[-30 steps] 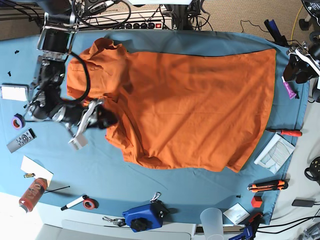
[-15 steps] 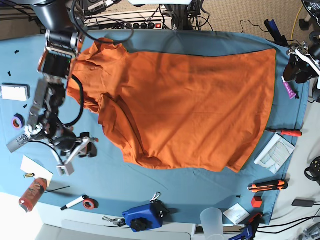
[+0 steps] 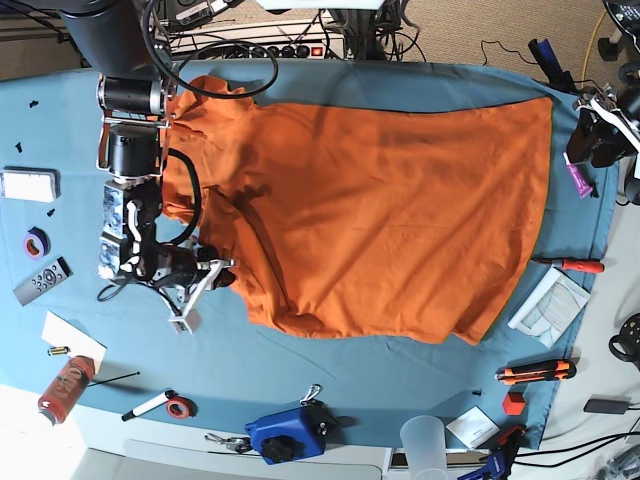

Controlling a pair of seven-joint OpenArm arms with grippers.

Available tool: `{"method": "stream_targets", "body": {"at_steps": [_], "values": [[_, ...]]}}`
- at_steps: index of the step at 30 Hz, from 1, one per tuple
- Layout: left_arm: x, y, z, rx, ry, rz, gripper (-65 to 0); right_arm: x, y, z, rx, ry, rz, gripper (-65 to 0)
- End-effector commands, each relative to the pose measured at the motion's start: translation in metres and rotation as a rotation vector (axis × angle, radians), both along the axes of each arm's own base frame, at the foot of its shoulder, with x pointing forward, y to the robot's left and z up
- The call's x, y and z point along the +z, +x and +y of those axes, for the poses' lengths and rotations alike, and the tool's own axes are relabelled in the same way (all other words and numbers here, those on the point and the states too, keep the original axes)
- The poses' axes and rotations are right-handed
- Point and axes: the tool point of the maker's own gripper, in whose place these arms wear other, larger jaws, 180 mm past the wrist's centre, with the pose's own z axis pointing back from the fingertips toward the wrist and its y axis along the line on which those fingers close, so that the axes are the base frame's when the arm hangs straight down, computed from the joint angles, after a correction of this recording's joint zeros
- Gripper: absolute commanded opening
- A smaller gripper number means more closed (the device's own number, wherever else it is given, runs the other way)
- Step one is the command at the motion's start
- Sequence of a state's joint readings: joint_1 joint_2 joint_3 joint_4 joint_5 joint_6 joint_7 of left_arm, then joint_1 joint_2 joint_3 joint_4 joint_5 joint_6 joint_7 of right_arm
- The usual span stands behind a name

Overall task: Layout the t-shirt on the table in an organized manner, then fold the t-shirt properly
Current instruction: 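Drag the grasped hem with the right gripper away from the shirt body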

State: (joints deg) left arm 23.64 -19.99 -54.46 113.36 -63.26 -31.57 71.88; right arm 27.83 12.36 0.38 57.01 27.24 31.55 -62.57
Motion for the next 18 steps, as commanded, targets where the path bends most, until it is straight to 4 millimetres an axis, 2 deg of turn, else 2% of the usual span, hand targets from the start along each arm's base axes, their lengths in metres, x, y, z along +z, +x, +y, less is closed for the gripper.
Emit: {"method": "stream_targets", "body": {"at_steps": [1, 3, 5, 9, 13, 18], "values": [[0.012, 0.005, 0.001, -0.007, 0.008, -0.044, -34.9, 0.014, 0.013, -0.008, 0.006, -0.038, -0.042, -65.0], [0.012, 0.005, 0.001, -0.008, 0.008, -0.045, -34.9, 0.021, 0.022, -0.017, -0.004, -0.086, -0.080, -65.0], [0.012, 0.005, 0.001, -0.008, 0.008, -0.045, -34.9, 0.037, 0.039, -0.029, -0.024, -0.132, -0.152, -65.0], [0.012, 0.006, 0.001, -0.008, 0.008, -0.046, -34.9, 0.090, 0.080, -0.048, -0.076, -0.178, -0.320, -65.0], [0.012, 0.006, 0.001, -0.009, 0.004, -0.049, -34.9, 0.142, 0.111, -0.057, -0.104, -0.222, -0.456, -65.0], [0.013, 0.006, -0.001, -0.012, -0.003, -0.053, -34.9, 0.184, 0.135, -0.083, -0.213, -0.335, -0.623, -65.0]]}}
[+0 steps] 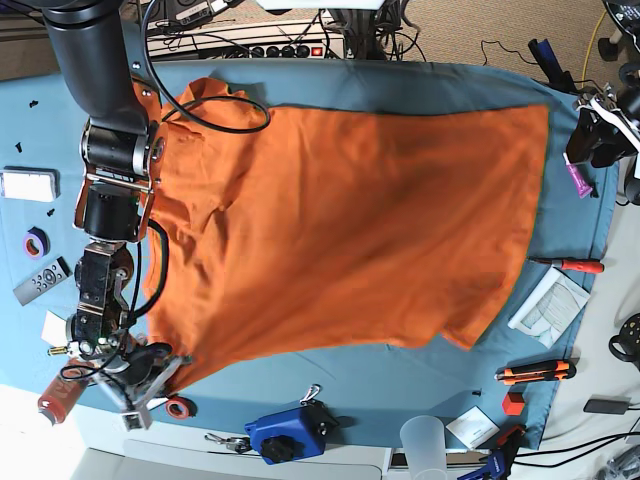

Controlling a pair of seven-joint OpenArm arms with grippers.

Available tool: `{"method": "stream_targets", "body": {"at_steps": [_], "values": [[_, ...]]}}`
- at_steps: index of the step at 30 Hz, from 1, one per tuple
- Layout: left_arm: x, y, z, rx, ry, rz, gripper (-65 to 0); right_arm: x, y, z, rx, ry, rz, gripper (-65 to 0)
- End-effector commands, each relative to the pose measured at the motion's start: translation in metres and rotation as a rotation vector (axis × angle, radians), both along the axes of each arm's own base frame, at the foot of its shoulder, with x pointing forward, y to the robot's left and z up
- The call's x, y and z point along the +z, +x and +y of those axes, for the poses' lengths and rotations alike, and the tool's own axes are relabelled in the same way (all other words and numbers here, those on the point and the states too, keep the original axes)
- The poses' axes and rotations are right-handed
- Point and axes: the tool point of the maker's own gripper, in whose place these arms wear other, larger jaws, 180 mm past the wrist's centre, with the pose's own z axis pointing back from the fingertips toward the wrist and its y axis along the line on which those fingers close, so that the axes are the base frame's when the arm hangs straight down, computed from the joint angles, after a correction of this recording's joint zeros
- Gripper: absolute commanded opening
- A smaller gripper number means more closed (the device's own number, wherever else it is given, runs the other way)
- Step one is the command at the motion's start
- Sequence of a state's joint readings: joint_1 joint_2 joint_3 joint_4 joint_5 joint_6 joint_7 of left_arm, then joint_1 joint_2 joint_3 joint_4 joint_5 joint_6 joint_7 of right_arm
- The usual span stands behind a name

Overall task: Layout the t-shirt on the table in an organized manner, then fold the t-shirt properly
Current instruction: 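Drag the grasped hem with the right gripper away from the shirt body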

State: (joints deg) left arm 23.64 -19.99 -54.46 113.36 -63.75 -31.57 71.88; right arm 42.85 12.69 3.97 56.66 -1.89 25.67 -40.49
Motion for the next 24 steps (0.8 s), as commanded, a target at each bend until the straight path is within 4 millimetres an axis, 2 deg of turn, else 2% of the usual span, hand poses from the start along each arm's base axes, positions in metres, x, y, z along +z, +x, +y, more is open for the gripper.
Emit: {"method": "stream_targets", "body": {"at_steps": [1, 6, 9, 11, 14, 15, 17, 19, 22, 24], "values": [[0.013, 0.006, 0.000, -0.009, 0.003, -0.049, -34.9, 0.045, 0.016, -0.010, -0.028, -0.013, -0.143, -65.0], [0.016, 0.009, 0.001, -0.002, -0.001, -0.074, -34.9, 0.058, 0.020, -0.031, -0.132, -0.070, -0.228, -65.0], [0.024, 0.014, 0.002, 0.011, -0.007, -0.124, -34.9, 0.057, 0.020, -0.028, -0.121, -0.054, -0.223, -65.0], [0.027, 0.016, 0.000, -0.010, 0.004, -0.151, -34.9, 0.048, 0.018, -0.018, -0.069, -0.040, -0.178, -65.0], [0.039, 0.022, -0.002, -0.035, 0.015, -0.233, -34.9, 0.031, 0.011, -0.007, -0.021, -0.011, -0.079, -49.7], [0.046, 0.026, -0.002, -0.032, 0.013, -0.276, -34.9, 0.030, 0.010, -0.007, -0.022, -0.009, -0.067, -46.4], [0.057, 0.036, 0.000, -0.029, 0.037, -0.341, -34.9, 0.030, 0.010, -0.009, -0.025, -0.012, -0.069, -45.3], [0.062, 0.048, 0.000, -0.033, 0.064, -0.364, -34.9, 0.037, 0.012, -0.016, -0.040, -0.027, -0.101, -45.3], [0.057, 0.065, -0.015, -0.068, 0.071, -0.354, -34.9, 0.052, 0.014, -0.042, -0.144, -0.049, -0.167, -45.3], [0.045, 0.074, -0.031, -0.108, 0.078, -0.311, -34.9, 0.045, 0.007, -0.055, -0.191, -0.053, -0.102, -45.3]]}}
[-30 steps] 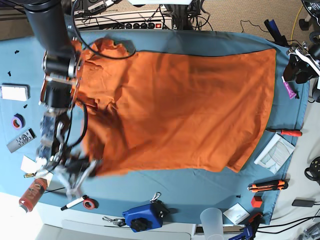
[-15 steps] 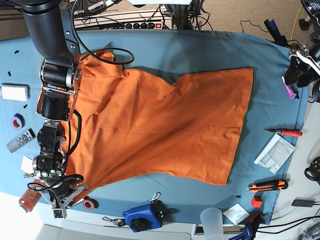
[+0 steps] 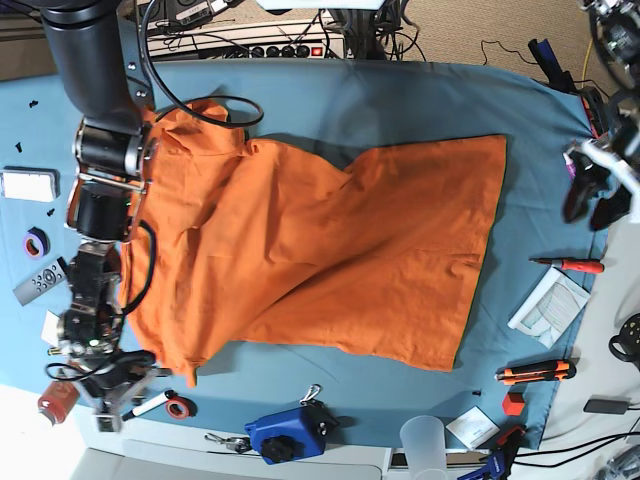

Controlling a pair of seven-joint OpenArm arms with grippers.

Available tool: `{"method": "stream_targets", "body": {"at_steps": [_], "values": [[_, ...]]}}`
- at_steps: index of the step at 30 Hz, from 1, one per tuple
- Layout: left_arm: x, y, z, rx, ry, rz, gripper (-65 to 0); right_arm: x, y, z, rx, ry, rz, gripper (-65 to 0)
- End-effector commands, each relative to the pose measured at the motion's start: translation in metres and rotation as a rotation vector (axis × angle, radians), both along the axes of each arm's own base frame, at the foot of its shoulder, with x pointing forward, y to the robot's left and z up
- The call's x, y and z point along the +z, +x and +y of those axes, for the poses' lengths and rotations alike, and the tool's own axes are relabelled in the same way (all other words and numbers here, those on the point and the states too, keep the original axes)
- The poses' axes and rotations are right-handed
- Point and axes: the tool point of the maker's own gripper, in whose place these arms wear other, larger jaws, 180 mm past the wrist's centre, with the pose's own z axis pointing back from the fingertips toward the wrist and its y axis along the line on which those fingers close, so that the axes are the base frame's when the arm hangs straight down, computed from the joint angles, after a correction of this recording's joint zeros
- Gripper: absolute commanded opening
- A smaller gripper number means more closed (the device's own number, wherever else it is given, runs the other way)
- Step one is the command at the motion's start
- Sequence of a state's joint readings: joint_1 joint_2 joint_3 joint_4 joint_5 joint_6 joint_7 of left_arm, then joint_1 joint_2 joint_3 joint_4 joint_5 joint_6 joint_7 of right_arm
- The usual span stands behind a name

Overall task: Layout the t-shirt on the table in an organized manner, then fold the t-shirt properly
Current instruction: 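Drag the grasped hem with the right gripper away from the shirt body, then release the hem and move the right gripper to the collar corner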

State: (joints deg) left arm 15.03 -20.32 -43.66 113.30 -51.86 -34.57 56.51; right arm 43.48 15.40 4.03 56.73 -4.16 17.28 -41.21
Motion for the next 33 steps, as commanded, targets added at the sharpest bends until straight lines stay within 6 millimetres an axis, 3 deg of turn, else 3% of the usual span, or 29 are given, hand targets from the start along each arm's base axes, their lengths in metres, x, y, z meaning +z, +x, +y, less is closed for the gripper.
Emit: {"method": "stream_targets", "body": {"at_steps": [1, 5, 9, 12, 16, 22, 26, 33], "values": [[0.006, 0.006, -0.010, -0.035, 0.003, -0.018, -34.9, 0.023, 0.004, -0.008, -0.021, 0.007, -0.024, -45.3], [-0.021, 0.000, -0.043, -0.129, 0.003, 0.100, -34.9, -0.010, -0.026, -0.018, -0.014, 0.100, 0.135, -45.3], [-0.021, -0.009, -0.050, -0.138, 0.028, 0.134, -37.4, -0.031, -0.068, -0.028, 0.037, 0.151, 0.194, -45.4], [-0.005, -0.015, -0.038, -0.095, 0.068, 0.108, -40.4, -0.038, -0.105, -0.026, 0.071, 0.226, 0.210, -45.3], [0.020, -0.032, -0.007, 0.007, 0.122, 0.060, -40.4, -0.027, -0.154, -0.012, 0.131, 0.391, 0.164, -45.3], [0.032, -0.062, 0.033, 0.135, 0.138, 0.060, -40.3, -0.024, -0.224, -0.034, 0.035, 0.425, 0.111, -45.4], [0.034, -0.071, 0.046, 0.180, 0.157, 0.067, -40.3, -0.053, -0.272, -0.031, 0.026, 0.502, 0.180, -45.3], [0.037, -0.070, 0.042, 0.165, 0.135, 0.048, -40.3, -0.099, -0.343, 0.009, 0.071, 0.693, 0.278, -45.3]]}}
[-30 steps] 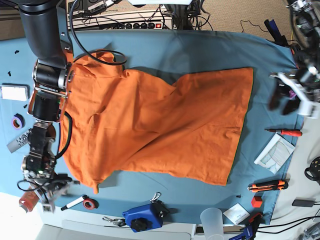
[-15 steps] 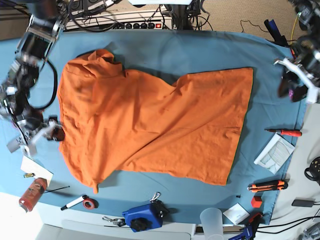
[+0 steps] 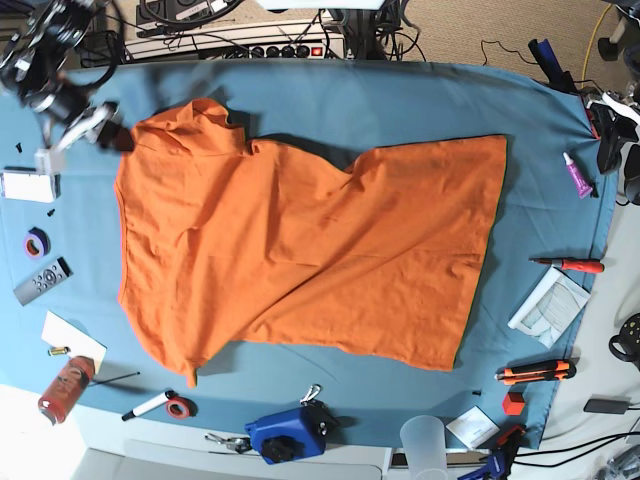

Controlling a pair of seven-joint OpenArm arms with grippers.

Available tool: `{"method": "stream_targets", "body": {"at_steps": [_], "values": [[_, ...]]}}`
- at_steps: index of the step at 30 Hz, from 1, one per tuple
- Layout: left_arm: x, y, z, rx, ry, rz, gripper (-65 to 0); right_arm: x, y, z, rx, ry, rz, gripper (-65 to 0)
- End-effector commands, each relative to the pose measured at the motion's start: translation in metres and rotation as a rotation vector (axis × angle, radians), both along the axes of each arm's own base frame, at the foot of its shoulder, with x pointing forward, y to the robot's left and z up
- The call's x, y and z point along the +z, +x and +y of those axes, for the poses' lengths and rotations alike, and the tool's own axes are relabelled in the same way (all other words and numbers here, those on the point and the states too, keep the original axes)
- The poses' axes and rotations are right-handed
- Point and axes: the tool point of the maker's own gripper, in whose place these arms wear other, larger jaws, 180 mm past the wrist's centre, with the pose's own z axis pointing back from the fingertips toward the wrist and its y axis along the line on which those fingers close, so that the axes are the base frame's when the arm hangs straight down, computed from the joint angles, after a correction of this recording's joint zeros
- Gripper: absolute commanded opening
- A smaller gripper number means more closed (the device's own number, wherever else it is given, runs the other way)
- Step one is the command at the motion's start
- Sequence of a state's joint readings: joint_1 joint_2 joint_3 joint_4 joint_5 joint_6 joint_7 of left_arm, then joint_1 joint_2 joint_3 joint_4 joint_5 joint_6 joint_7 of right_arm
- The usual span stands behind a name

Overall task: Layout the t-shirt on the table in an organized manner, then fold the t-shirt properly
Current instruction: 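Release the hem and move the right gripper to the collar corner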

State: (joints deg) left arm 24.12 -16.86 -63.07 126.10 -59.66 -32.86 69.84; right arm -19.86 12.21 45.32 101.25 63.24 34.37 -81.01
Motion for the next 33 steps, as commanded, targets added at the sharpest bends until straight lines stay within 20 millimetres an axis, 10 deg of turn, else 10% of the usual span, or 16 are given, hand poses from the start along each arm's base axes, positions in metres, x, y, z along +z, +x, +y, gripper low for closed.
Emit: {"method": "stream_targets", "body": {"at_steps": [1, 7, 22, 33], "values": [[0.011, 0.003, -0.001, -0.017, 0.016, -0.037, -40.3, 0.009, -0.001, -0.002, -0.004, 0.002, -0.044, -45.3], [0.011, 0.003, -0.001, -0.018, 0.016, -0.038, -40.3, 0.000, -0.025, 0.010, -0.005, 0.049, -0.038, -45.2], [0.011, 0.003, -0.001, -0.018, 0.016, -0.038, -40.3, -0.005, -0.014, 0.040, -0.100, 0.197, -0.118, -39.0], [0.014, 0.005, -0.001, -0.019, 0.015, -0.054, -40.3, -0.017, -0.008, 0.027, -0.167, 0.125, -0.113, -39.0]]}}
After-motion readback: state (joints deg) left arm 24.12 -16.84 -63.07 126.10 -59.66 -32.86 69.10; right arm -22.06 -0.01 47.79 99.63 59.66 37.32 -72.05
